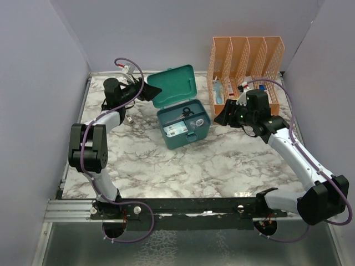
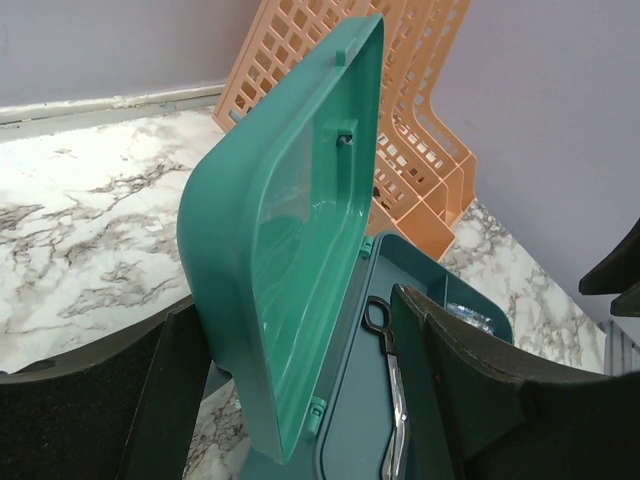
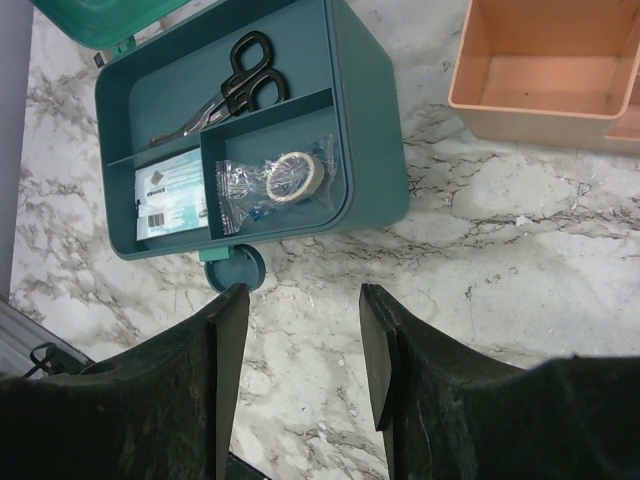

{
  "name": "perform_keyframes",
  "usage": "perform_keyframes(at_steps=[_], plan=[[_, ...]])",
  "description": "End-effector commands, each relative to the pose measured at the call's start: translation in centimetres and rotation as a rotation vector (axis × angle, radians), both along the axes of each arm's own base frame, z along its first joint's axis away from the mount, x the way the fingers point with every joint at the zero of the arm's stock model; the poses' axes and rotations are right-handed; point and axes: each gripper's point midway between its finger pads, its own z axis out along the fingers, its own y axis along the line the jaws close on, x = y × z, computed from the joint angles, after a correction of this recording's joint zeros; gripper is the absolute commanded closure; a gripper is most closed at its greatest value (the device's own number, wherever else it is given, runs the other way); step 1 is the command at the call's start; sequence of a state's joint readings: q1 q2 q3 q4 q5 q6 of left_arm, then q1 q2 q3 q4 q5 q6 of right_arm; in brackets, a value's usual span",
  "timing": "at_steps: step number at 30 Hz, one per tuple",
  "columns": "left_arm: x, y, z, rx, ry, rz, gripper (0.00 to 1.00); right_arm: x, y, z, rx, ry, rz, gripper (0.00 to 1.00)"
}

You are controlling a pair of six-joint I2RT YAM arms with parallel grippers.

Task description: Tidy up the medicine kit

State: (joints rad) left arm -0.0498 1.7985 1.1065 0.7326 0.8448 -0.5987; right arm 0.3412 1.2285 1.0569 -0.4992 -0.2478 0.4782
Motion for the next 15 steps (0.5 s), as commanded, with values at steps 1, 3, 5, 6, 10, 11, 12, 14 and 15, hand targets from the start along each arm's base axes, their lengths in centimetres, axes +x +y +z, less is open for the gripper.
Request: perform_keyframes(at_steps=[1, 3, 5, 6, 10, 11, 12, 14, 15], plan=[[-0.7, 0.0, 3.3, 0.037, -0.150, -0.001, 0.28, 0.4, 0.1, 0.5, 0.004, -0.036, -0.007, 0.52], [-0.9, 0.0, 3.7, 0.042, -0.165, 0.001, 0.28, 0.4, 0.2, 0.3, 0.004, -0.032, -0.006, 0.52], [-1.1, 0.1, 4.0, 0.050, -0.180, -0.001, 0.28, 0.5, 0.2, 0.2, 0.003, -0.028, -0.006, 0.52], [-1.2, 0.0, 4.2, 0.055, -0.189, -0.009, 0.28, 0.5, 0.2, 0.0, 0.002, -0.024, -0.007, 0.52], [-1.9, -0.3, 4.1, 0.060, -0.193, -0.047, 0.31, 0.6, 0.3, -0.3, 0.005, -0.014, -0.006, 0.52], [-2.0, -0.4, 4.0, 0.058, -0.188, -0.056, 0.33, 0.6, 0.4, -0.4, 0.007, -0.011, -0.004, 0.52], [-2.2, -0.5, 3.8, 0.057, -0.183, -0.066, 0.35, 0.6, 0.4, -0.5, 0.009, -0.009, -0.003, 0.52], [-3.1, -0.5, 5.1, 0.052, -0.205, -0.072, 0.38, 0.7, 0.6, -0.6, 0.014, -0.006, 0.001, 0.52], [-3.5, -0.6, 5.2, 0.048, -0.200, -0.078, 0.38, 0.7, 0.7, -0.6, 0.016, -0.004, 0.004, 0.52]])
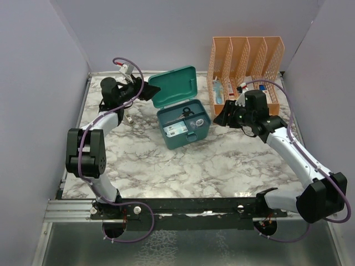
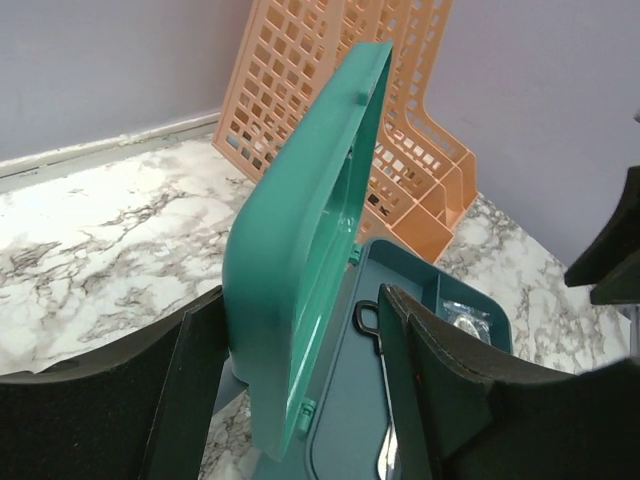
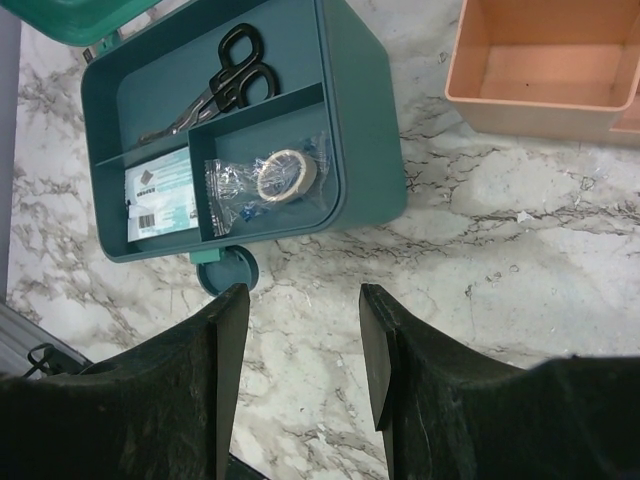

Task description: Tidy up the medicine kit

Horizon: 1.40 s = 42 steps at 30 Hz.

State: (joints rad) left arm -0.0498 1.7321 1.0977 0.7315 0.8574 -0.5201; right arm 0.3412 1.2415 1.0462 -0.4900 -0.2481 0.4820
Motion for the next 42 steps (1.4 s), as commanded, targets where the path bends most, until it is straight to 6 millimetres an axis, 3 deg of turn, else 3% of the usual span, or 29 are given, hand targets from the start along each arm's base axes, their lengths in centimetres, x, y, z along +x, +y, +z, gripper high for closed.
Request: perform_keyframes(at_steps=[1, 7, 15, 22, 32, 36, 40, 42], plan=[[-3.1, -0.7, 2.9, 0.004, -0.081, -0.077, 0.38, 0.7, 0.7, 0.1, 0.019, -0.020, 0.010, 0.52], [-5.9, -1.2, 3.4, 0.008, -0.092, -0.110, 0.36, 1.0, 0.9, 0.0, 0.017, -0.023, 0.016, 0.52], [-8.0, -2.3, 2.1, -0.007, -0.032, -0.160, 0.36, 1.2, 1.2, -0.4, 0.034, -0.021, 0.018, 0.52], [-11.1, -2.6, 3.5, -0.033, -0.036, -0.177, 0.29, 0.7, 1.1, -1.1, 0.035, -0.009, 0.021, 0.52], [-15.6, -2.2, 4.4, -0.045, -0.003, -0.172, 0.21, 0.2, 1.4, -0.3, 0.064, -0.024, 0.037, 0.52], [-14.9, -1.3, 3.5, -0.012, 0.078, -0.077, 0.17, -0.1, 1.7, 0.2, 0.087, -0.032, 0.048, 0.52], [-12.5, 0.6, 0.4, 0.066, 0.266, 0.107, 0.14, 0.0, 2.2, 0.3, 0.115, -0.031, 0.057, 0.50], [-12.2, 0.9, -1.4, 0.092, 0.347, 0.138, 0.13, 0.3, 2.3, 0.1, 0.117, -0.027, 0.053, 0.49]])
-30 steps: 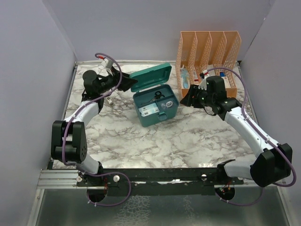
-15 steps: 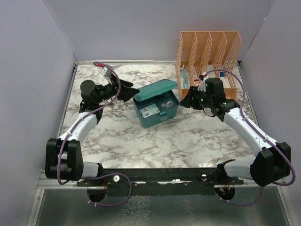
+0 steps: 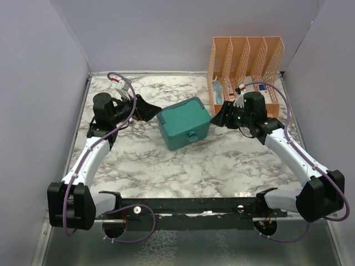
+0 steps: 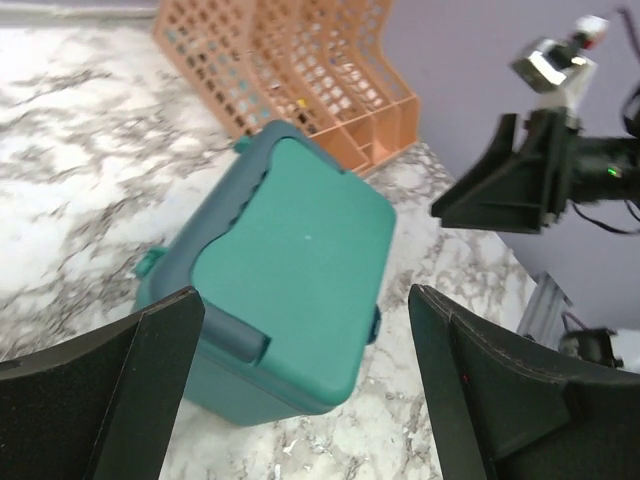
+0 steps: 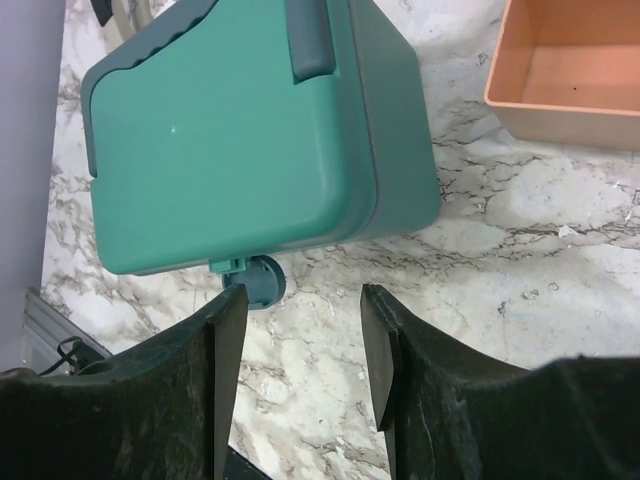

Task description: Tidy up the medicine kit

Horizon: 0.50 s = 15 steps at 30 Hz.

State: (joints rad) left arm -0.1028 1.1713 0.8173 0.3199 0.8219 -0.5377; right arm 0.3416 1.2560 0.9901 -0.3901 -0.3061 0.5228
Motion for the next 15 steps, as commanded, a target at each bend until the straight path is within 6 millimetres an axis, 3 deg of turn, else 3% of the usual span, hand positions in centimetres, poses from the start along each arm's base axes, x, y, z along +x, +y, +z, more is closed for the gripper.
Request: perform_keyframes(at_steps=[1, 7, 12, 15], plan=[[1.3, 1.8, -5.1, 0.108, 0.235, 0.158, 0.13, 0.4, 1.1, 0.9, 0.049, -0.034, 0.024, 0.49], [1.9, 1.4, -8.9, 0.092, 0.383, 0.215, 0.12, 2.7, 2.2, 0.7, 0.049, -0.043, 0.044, 0.45], [2.7, 1.1, -10.1, 0.088, 0.421, 0.221, 0.14, 4.8, 2.8, -0.4, 0.018, -0.032, 0.054, 0.45], [4.2, 2.1, -9.6, 0.149, 0.382, 0.274, 0.14, 5.1, 2.8, -1.3, 0.000, -0.020, 0.054, 0.46]])
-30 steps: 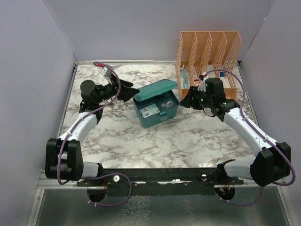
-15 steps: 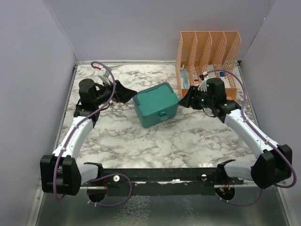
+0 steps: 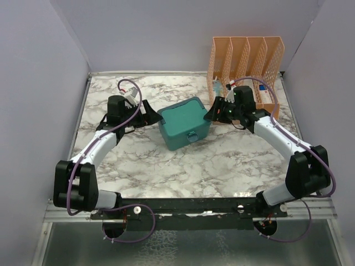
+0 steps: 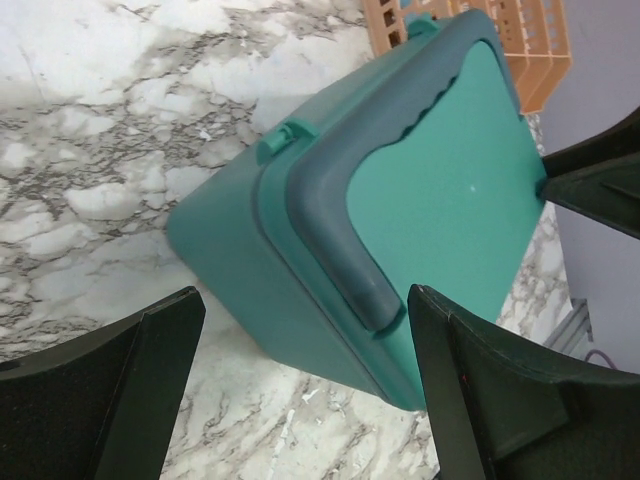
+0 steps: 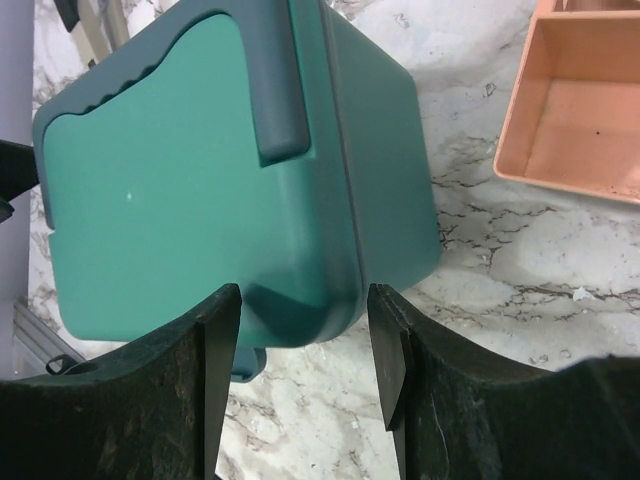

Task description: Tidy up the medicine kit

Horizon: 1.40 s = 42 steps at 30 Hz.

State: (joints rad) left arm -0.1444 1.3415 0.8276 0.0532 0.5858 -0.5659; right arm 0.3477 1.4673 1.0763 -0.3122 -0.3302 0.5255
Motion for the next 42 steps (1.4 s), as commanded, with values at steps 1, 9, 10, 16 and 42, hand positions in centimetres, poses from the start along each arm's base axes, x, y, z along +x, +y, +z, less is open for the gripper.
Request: perform_keyframes(at_steps=[1, 9, 10, 16, 42], plan=[[2.5, 1.3, 1.6, 0.092, -0.069, 0.066, 0.14, 1.4, 0.8, 1.0, -0.003, -0.064, 0.030, 0.46], [6.0, -1.4, 3.8, 0.090, -0.168, -0.133, 0.10, 0.0, 1.4, -2.7, -0.012, -0.001, 0.123, 0.52], [6.4, -1.9, 3.8, 0.083, -0.168, -0.155, 0.10, -0.2, 1.6, -3.0, -0.006, 0.007, 0.147, 0.53], [7.8, -2.7, 1.8, 0.101, -0.114, -0.238, 0.10, -1.3, 3.2, -3.7, 0.045, 0.006, 0.288, 0.55], [-3.7, -0.1, -3.7, 0.182, 0.079, -0.229, 0.45, 1.1, 2.4, 1.2, 0.021, -0.078, -0.005, 0.43]])
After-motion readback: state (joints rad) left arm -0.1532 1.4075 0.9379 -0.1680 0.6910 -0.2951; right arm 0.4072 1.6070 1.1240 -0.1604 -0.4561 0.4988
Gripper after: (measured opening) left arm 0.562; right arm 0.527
